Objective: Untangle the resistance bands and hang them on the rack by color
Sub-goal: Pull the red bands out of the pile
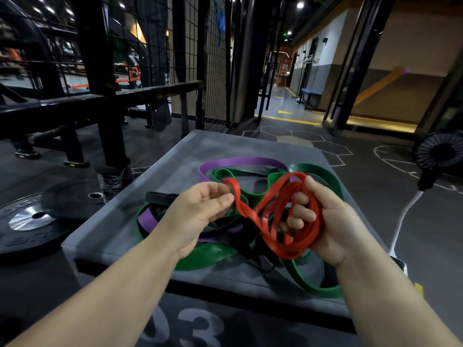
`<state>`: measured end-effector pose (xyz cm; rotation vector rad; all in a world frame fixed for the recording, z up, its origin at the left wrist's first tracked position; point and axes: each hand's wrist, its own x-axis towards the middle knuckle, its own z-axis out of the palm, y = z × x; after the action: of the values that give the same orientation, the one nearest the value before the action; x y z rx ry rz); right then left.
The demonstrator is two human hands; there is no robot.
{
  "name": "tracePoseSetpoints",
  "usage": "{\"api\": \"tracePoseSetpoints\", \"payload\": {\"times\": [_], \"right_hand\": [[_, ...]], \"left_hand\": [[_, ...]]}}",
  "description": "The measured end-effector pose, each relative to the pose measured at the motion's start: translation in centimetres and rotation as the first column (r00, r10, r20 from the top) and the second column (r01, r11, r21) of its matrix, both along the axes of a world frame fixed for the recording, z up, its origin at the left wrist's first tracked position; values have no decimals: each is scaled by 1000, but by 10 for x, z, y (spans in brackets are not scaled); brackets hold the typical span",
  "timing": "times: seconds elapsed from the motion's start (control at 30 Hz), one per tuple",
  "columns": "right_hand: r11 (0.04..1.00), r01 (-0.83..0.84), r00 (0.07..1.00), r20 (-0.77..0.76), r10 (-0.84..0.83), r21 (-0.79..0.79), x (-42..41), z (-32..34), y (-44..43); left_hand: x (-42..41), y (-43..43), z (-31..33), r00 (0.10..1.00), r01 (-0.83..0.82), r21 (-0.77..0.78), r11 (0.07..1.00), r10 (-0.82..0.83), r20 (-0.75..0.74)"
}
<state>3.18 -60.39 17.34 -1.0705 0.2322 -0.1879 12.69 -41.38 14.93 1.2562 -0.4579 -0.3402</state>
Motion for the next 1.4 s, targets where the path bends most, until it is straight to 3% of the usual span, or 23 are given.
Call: {"api": "tracePoseSetpoints", "payload": {"times": [0.13,0.33,0.47,0.6,0.63,0.7,0.8,0.93,1.0,1.07,1.17,1.27,1.4], "right_hand": [[997,-34,998,-49,31,-68,1,-4,12],[996,-87,995,-55,87,-4,1,-3,17],[996,-92,993,-66,93,14,-1,-1,14],[998,-65,993,-104,64,-5,0,-5,12],[998,-56,991,-121,54,-8,1,-6,12],[999,-40,988,-148,40,0,2,-8,11],[999,-17,986,-162,24,46,2,-8,8],[981,49,991,-131,-25,186,2,-4,-2],[975,75,991,-127,-49,209,2,-3,-5],[979,83,989,-135,-58,188,2,-5,-2],[994,60,984,-172,-43,95,4,-10,7],[998,52,978,-202,-44,36,6,-11,12],[998,66,976,-207,-61,18,3,-9,9]], "left_hand": [[-5,-5,-2,978,-112,84,990,95,185],[-7,-8,-11,957,-90,221,971,23,290],[-3,-9,-14,990,-52,223,973,20,143],[-2,-11,-14,981,49,92,995,-31,-190],[-3,-11,-15,977,65,81,995,-47,-209],[-2,-10,-19,998,33,224,974,-22,-53],[2,-6,-19,960,-176,456,873,49,277],[8,6,-7,816,-438,544,716,64,574],[9,9,-4,764,-527,555,643,73,641],[7,7,-4,839,-418,557,718,70,540],[-7,-3,-1,995,-16,362,932,-19,94],[-12,-10,-2,977,71,145,987,-39,-208],[-7,-7,1,913,21,-68,997,-47,-405]]}}
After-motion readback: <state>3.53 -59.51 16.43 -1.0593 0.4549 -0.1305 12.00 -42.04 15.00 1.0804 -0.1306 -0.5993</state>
